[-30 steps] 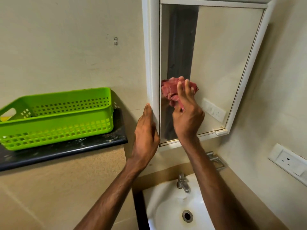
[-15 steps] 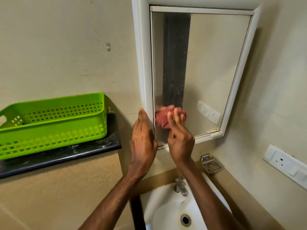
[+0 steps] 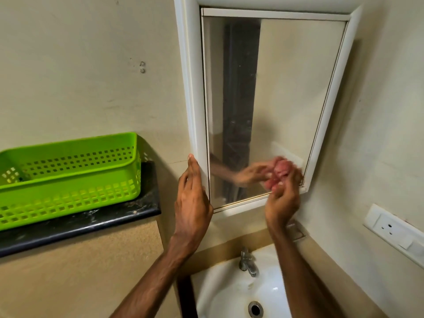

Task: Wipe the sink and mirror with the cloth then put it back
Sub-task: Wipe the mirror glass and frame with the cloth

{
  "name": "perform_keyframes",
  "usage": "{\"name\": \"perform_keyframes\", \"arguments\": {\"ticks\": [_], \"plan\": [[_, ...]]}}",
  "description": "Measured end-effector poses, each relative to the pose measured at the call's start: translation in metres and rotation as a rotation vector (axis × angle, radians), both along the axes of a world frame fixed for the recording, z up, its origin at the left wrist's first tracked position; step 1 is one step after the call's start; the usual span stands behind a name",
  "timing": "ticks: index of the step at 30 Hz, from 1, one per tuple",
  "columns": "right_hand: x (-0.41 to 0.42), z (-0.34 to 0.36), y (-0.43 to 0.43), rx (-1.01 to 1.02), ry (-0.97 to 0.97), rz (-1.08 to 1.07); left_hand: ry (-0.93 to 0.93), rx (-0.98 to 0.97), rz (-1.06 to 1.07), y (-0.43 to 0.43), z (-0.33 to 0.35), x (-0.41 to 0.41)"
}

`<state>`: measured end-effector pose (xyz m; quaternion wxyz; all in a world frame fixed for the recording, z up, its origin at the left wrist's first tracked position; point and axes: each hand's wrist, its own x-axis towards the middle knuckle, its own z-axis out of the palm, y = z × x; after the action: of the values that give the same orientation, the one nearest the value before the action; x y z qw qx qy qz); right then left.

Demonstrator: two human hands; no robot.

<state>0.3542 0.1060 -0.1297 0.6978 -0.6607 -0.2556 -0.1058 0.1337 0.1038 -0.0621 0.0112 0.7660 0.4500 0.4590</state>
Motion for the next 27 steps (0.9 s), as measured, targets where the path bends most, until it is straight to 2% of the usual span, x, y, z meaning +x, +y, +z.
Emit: {"name": "perform_keyframes", "arguments": {"ticks": [4, 6, 8, 12, 15, 16, 17, 19, 21, 23, 25, 27], "plan": [[-0.096, -0.038, -0.014, -0.075, -0.724, 0.257, -0.058, -0.064, -0.022, -0.004, -0.002, 0.005], [-0.102, -0.041, -0.016, -0.075, -0.893, 0.335, -0.055, -0.068, -0.032, -0.004, -0.002, 0.004], [-0.066, -0.031, -0.011, -0.058, -0.852, 0.274, -0.01, -0.037, -0.04, -0.001, -0.004, 0.001], [0.043, 0.027, -0.004, -0.006, -0.28, 0.058, 0.019, 0.013, -0.062, 0.003, -0.003, -0.002], [0.067, 0.053, 0.005, 0.004, -0.09, -0.078, -0.024, -0.018, -0.044, -0.001, -0.001, 0.002], [0.05, 0.054, 0.008, 0.023, -0.1, -0.071, -0.041, -0.022, -0.046, -0.001, -0.001, 0.002], [0.025, 0.049, 0.011, 0.042, -0.188, -0.053, -0.049, -0.016, -0.046, -0.001, 0.0, 0.002], [-0.035, 0.04, 0.008, 0.082, -0.49, 0.107, -0.038, -0.003, -0.032, 0.002, 0.002, 0.002], [-0.077, 0.037, 0.001, 0.048, -0.858, 0.359, -0.061, -0.004, -0.041, 0.009, 0.003, 0.0], [-0.073, 0.047, 0.001, 0.01, -1.136, 0.404, -0.093, 0.012, -0.061, 0.01, 0.009, -0.002], [-0.037, 0.071, 0.007, 0.022, -1.147, 0.368, -0.104, 0.058, -0.059, 0.009, 0.021, -0.004], [0.016, 0.097, 0.011, 0.102, -0.813, 0.213, -0.095, 0.123, -0.073, 0.009, 0.035, -0.005]]}}
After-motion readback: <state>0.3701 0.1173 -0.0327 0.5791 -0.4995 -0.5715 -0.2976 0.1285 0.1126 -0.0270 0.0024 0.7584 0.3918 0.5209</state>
